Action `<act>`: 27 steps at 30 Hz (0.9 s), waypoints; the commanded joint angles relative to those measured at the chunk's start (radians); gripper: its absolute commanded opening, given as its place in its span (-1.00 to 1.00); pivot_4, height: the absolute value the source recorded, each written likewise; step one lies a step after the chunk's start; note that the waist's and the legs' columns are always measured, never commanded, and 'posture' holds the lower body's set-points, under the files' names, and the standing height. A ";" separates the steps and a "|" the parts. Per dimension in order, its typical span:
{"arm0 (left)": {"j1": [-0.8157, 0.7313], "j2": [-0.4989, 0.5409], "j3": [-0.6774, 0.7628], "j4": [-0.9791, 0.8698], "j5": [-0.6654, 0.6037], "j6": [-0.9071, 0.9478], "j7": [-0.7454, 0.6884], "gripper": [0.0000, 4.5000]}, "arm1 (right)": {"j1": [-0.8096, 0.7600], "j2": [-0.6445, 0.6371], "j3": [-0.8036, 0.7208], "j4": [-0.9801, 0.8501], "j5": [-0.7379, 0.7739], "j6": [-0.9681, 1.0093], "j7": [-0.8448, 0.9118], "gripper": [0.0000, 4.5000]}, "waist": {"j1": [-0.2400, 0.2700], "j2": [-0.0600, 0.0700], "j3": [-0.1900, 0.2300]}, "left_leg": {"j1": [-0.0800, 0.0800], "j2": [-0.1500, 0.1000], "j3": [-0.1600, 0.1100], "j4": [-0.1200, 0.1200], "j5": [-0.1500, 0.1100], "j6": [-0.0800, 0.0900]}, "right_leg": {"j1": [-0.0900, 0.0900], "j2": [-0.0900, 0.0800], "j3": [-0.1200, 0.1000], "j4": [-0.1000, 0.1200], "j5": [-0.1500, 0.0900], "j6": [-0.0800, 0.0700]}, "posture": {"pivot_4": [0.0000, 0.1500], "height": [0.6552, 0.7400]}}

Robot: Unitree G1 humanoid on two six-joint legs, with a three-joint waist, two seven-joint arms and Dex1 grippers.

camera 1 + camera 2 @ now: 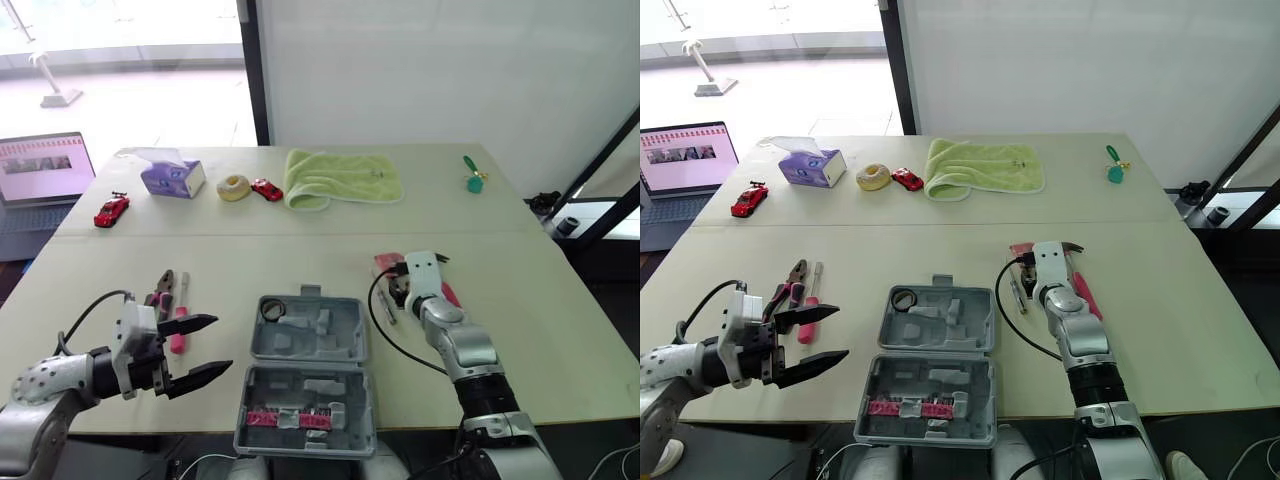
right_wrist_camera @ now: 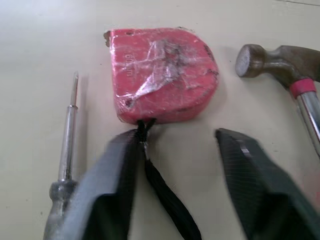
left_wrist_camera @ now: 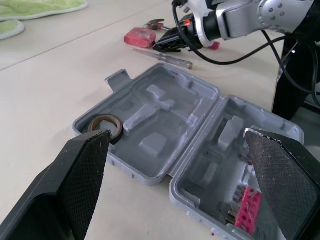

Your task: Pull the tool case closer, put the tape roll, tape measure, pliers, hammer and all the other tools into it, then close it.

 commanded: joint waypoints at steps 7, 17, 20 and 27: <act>-0.004 0.008 0.013 -0.069 -0.019 0.031 0.034 1.00 | 0.001 -0.017 -0.025 0.001 -0.007 -0.020 0.018 -0.99 | -0.002 0.000 0.000 | 0.000 0.000 0.000 0.000 0.000 0.000 | 0.000 0.000 0.000 0.000 0.000 0.000 | 1.00 1.00; -0.027 0.010 -0.009 -0.092 -0.018 0.059 0.051 1.00 | 0.179 -0.040 -0.052 -0.263 0.027 0.054 0.082 -0.99 | -0.001 0.000 0.000 | 0.000 0.000 0.000 0.000 0.000 0.000 | 0.000 0.000 0.000 0.000 0.000 0.000 | 1.00 1.00; -0.041 0.012 -0.014 -0.093 -0.019 0.072 0.052 1.00 | 0.235 -0.040 -0.050 -0.339 0.026 0.089 0.085 -0.99 | -0.002 0.000 0.000 | 0.000 0.000 0.000 0.000 0.000 0.000 | 0.000 0.000 0.000 0.000 0.000 0.000 | 1.00 1.00; -0.076 0.016 -0.033 -0.078 -0.017 0.085 0.043 1.00 | 0.461 -0.019 -0.018 -0.643 0.031 0.209 0.081 -0.99 | 0.001 0.001 0.001 | 0.000 0.000 0.000 -0.001 0.000 0.000 | 0.000 0.000 0.000 0.000 -0.001 0.000 | 1.00 1.00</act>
